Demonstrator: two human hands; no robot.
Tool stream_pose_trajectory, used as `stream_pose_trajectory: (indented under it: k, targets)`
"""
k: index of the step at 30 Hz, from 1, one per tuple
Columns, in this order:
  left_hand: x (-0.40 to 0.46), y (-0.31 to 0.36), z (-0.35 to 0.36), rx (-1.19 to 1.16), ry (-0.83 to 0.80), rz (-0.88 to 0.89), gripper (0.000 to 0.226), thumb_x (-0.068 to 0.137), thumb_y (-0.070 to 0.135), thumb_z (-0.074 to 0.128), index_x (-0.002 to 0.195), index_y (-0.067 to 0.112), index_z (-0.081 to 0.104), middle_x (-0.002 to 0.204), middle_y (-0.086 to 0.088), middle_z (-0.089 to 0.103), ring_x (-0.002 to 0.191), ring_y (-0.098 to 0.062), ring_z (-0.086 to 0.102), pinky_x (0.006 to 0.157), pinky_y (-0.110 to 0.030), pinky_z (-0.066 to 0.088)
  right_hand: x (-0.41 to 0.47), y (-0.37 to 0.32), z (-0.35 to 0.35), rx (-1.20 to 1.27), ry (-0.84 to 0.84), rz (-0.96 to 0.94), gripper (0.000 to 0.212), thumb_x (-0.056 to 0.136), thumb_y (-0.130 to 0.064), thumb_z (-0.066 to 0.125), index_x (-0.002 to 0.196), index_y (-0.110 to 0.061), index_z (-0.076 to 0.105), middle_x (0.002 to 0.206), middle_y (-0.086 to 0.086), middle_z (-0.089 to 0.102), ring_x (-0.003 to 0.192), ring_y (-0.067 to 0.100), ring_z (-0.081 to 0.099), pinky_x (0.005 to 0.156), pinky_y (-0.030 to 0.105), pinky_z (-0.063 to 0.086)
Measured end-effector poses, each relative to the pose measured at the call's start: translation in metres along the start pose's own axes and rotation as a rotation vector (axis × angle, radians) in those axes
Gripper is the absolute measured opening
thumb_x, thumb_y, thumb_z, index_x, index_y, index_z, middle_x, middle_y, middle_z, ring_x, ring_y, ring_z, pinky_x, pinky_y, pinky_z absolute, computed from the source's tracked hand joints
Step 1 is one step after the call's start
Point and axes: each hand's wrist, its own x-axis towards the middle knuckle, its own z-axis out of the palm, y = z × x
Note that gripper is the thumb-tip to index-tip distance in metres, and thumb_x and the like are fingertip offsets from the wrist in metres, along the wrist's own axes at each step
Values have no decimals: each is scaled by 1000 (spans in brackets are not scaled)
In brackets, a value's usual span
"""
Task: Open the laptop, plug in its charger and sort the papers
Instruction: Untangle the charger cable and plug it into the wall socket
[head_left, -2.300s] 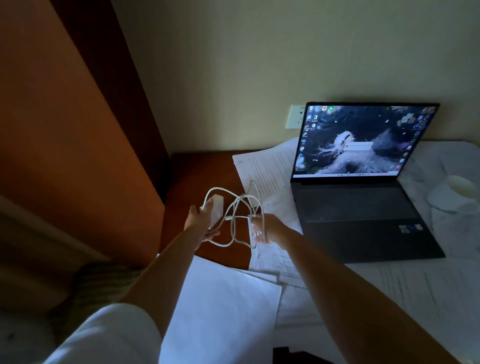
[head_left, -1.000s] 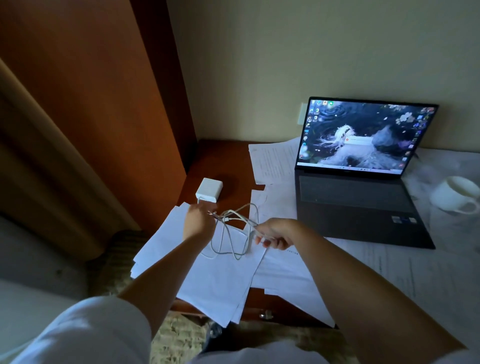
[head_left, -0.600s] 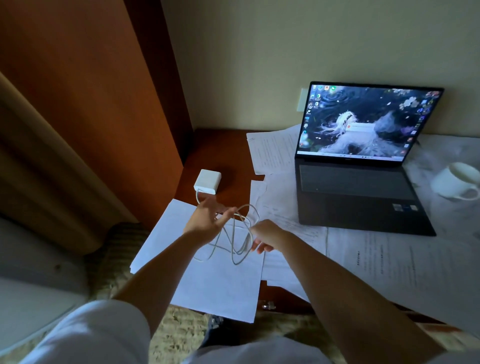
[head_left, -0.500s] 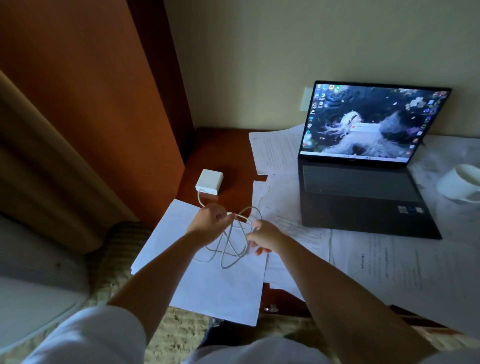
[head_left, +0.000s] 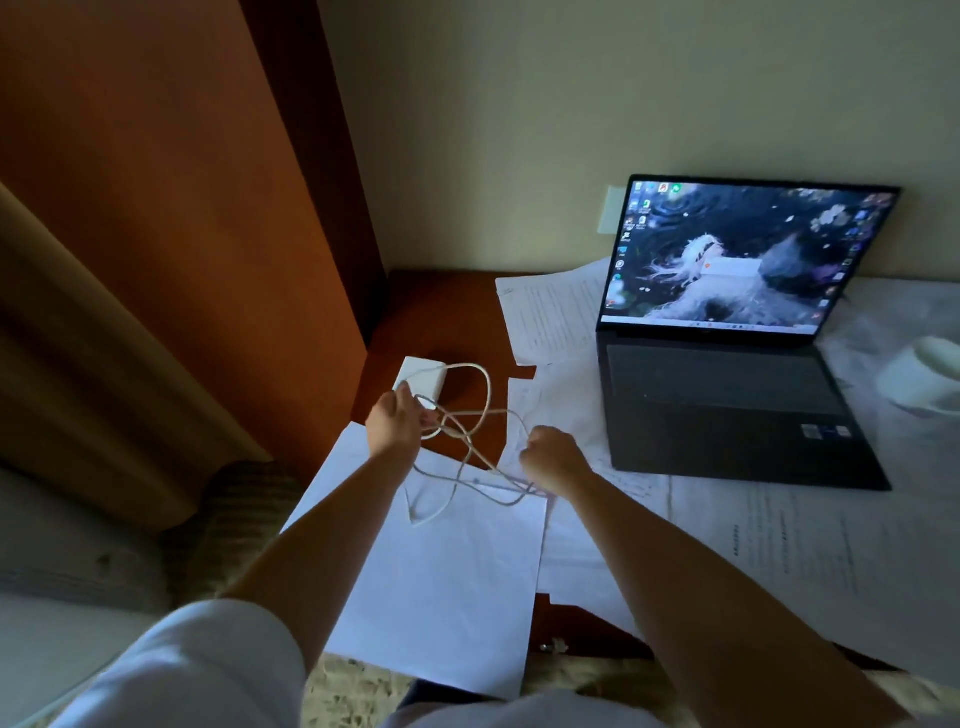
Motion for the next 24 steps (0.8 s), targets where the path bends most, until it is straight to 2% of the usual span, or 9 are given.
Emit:
stream_pose_trajectory:
  k: [3, 6, 9, 11, 14, 17, 20, 22, 24]
  targets:
    - [8, 11, 4, -21, 61, -38, 37, 97, 39, 33, 75, 17, 52, 84, -9, 70, 78, -31, 69, 75, -44, 54, 2, -3, -31, 425, 278, -105, 22, 90, 2, 41, 91, -11, 59, 84, 9, 61, 75, 25, 61, 69, 36, 54]
    - [11, 25, 7, 10, 89, -52, 41, 99, 42, 31, 91, 12, 57, 93, -9, 68, 83, -29, 68, 79, -47, 57, 8, -10, -58, 770, 644, -69, 25, 91, 0, 43, 102, -18, 56, 94, 11, 59, 85, 28, 59, 70, 33, 52]
    - [17, 34, 9, 128, 84, -23, 31, 101, 27, 34, 110, 7, 58, 102, -13, 67, 86, -28, 65, 75, -43, 57, 16, -15, -71, 951, 691, 34, 31, 95, -2, 41, 123, -13, 51, 107, 13, 58, 94, 32, 63, 78, 40, 57]
    - [19, 40, 11, 6, 31, -89, 28, 100, 12, 39, 125, 11, 50, 96, -12, 67, 74, -24, 63, 58, -34, 55, 16, -12, -70, 811, 654, -16, 23, 97, -5, 40, 113, -13, 55, 102, 10, 57, 93, 32, 64, 75, 39, 56]
    - [22, 50, 14, -217, -106, -170, 44, 100, 6, 41, 142, 18, 35, 87, -1, 60, 79, -24, 63, 64, -30, 56, 16, -3, -65, 548, 529, -68, 23, 97, -15, 41, 102, -14, 64, 107, 11, 64, 100, 32, 63, 88, 44, 54]
    - [31, 54, 19, -271, -118, -133, 32, 102, 15, 39, 131, 6, 49, 98, -10, 68, 62, -15, 62, 46, -20, 49, 15, -5, -64, 378, 285, 5, 27, 97, -22, 41, 108, -14, 65, 114, 9, 62, 107, 27, 58, 98, 36, 46]
    - [38, 58, 22, -201, -115, -58, 31, 103, 21, 36, 123, 5, 53, 85, -12, 71, 31, -3, 40, 32, -15, 31, 14, -14, -57, 214, 40, 63, 30, 99, -30, 37, 73, -24, 51, 90, 7, 54, 82, 19, 51, 93, 35, 42]
    - [37, 66, 23, -254, -145, -50, 29, 104, 18, 34, 126, 10, 50, 78, -10, 68, 28, -3, 37, 32, -17, 31, 11, -20, -45, 186, -96, 61, 41, 101, -40, 31, 81, -16, 57, 90, 11, 55, 82, 17, 54, 96, 37, 44]
    - [38, 75, 24, -346, -171, -84, 31, 104, 15, 33, 131, 12, 47, 78, -11, 68, 32, -6, 41, 35, -18, 35, 9, -27, -37, 242, -259, 83, 69, 98, -55, 24, 108, 0, 64, 106, 20, 62, 103, 30, 59, 96, 40, 44]
